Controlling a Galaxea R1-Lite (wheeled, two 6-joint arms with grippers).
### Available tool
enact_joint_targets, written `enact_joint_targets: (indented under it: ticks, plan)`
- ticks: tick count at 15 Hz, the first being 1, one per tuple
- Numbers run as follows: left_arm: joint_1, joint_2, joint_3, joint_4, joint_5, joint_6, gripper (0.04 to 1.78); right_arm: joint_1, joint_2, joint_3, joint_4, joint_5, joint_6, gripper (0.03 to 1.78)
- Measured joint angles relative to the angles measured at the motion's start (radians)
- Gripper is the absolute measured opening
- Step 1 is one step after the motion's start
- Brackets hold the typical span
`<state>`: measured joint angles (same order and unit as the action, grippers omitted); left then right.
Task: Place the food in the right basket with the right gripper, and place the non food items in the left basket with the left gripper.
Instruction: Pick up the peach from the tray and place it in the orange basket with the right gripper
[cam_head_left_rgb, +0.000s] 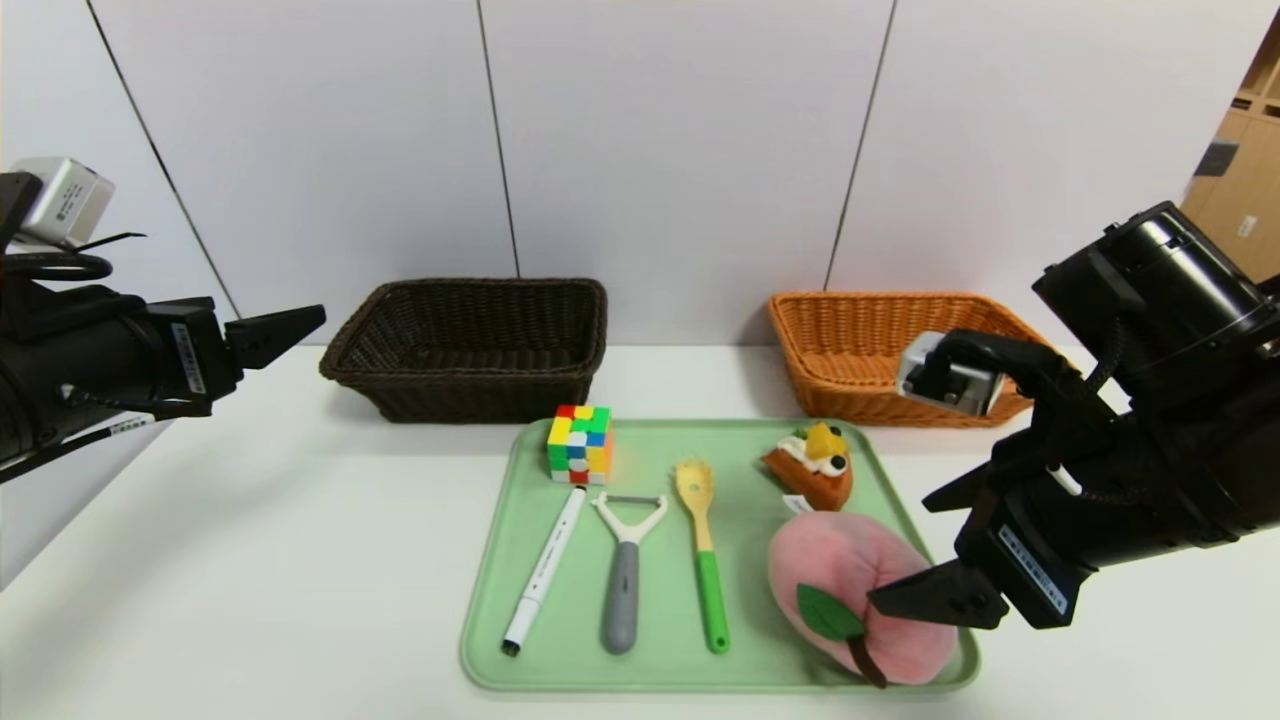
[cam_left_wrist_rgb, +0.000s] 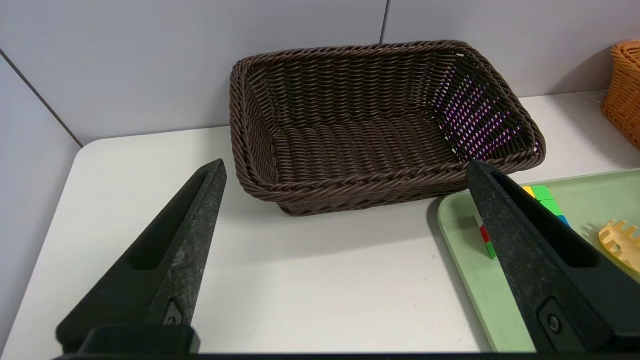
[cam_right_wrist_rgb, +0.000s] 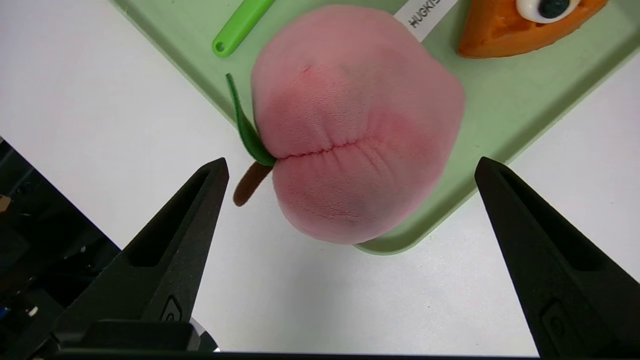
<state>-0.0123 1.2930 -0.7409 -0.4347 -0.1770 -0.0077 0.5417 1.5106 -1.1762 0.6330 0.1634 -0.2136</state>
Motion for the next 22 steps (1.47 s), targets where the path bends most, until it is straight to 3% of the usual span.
enact_joint_targets:
  ticks: [11, 17, 22]
  plan:
    - [0.000, -0.003, 0.025, -0.001, 0.000, -0.001, 1.69, 0.038, 0.101, 0.012, -0.017, -0.009, -0.057, 1.70]
    - [0.000, -0.005, 0.034, -0.001, 0.000, -0.001, 1.69, 0.038, 0.160, 0.050, -0.100, -0.027, -0.075, 1.70]
    - [0.000, -0.005, 0.038, -0.001, 0.000, -0.003, 1.69, 0.037, 0.182, 0.074, -0.159, -0.028, -0.076, 1.00]
